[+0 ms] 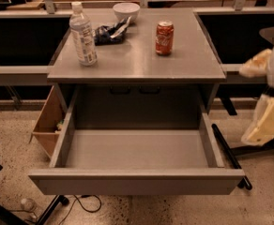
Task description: Close top drawer
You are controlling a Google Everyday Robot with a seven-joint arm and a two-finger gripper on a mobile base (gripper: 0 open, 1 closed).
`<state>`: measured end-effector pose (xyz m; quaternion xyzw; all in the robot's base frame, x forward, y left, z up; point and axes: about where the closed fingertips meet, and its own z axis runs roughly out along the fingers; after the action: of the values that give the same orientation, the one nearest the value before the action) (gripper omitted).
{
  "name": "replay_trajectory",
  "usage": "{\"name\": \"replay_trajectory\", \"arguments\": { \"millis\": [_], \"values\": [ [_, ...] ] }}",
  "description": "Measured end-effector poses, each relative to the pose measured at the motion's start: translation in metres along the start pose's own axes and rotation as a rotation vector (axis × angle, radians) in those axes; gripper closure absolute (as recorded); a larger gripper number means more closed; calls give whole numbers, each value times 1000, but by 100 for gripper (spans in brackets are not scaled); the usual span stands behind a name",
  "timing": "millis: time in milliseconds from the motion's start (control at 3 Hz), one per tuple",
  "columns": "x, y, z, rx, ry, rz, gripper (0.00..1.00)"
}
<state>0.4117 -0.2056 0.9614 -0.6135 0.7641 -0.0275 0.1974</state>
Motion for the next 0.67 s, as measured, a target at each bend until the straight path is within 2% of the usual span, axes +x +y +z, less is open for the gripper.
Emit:
{"name": "replay_trajectory", "arguments": {
  "millis": [333, 667],
  "values": [
    [11, 49, 28, 77, -12, 5, 50],
    [31, 85, 88, 48, 32, 29, 73]
  ]
}}
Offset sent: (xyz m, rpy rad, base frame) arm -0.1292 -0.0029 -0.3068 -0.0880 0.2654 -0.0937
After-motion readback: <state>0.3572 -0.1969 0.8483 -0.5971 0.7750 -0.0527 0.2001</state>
